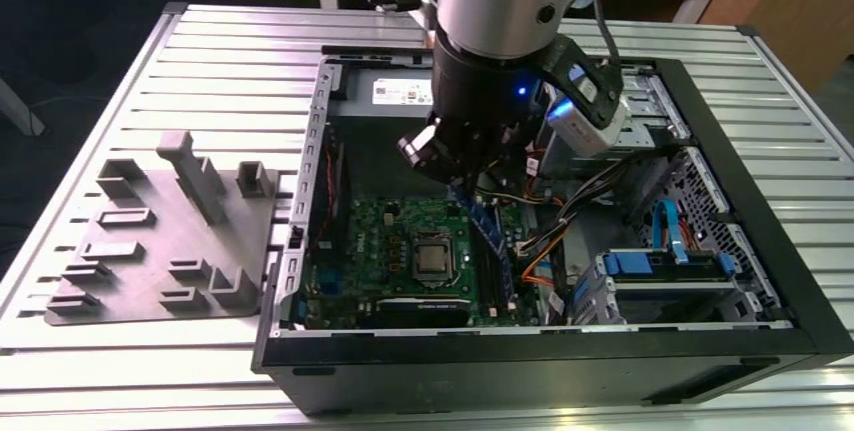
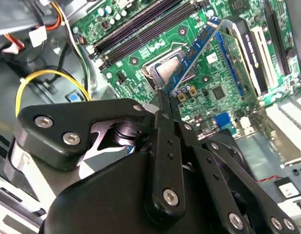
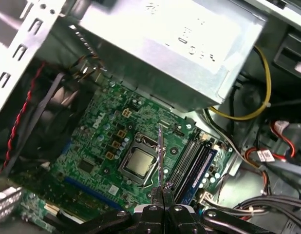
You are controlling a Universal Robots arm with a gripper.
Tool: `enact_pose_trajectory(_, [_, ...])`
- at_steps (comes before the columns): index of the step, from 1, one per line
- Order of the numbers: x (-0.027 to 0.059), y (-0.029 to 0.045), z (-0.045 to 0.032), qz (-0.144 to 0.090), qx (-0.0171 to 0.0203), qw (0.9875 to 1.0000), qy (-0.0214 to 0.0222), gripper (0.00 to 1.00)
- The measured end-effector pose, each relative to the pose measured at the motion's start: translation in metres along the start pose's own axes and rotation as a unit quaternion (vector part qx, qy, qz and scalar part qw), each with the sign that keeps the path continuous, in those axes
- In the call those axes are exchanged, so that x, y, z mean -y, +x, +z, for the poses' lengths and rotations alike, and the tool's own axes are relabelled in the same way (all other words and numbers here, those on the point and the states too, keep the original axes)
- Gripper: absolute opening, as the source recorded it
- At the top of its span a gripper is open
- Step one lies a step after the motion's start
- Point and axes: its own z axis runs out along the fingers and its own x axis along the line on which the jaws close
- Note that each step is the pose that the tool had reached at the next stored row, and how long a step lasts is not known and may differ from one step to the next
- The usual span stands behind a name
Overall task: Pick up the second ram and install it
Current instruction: 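Insert the second ram into the second slot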
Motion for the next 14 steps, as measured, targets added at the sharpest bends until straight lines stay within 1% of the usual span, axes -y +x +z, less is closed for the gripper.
enact_pose_trajectory(4, [0.0000, 0.0000, 0.0003, 0.030, 0.0011, 0.9995, 0.0007, 0.08])
enact_pose_trajectory(7, [0.0000, 0.0000, 0.0006, 0.052, 0.0019, 0.9986, 0.0012, 0.08])
enact_pose_trajectory(10, [0.0000, 0.0000, 0.0007, 0.074, 0.0026, 0.9973, 0.0017, 0.08])
enact_pose_trajectory(14, [0.0000, 0.0000, 0.0009, 0.103, 0.0037, 0.9947, 0.0024, 0.08])
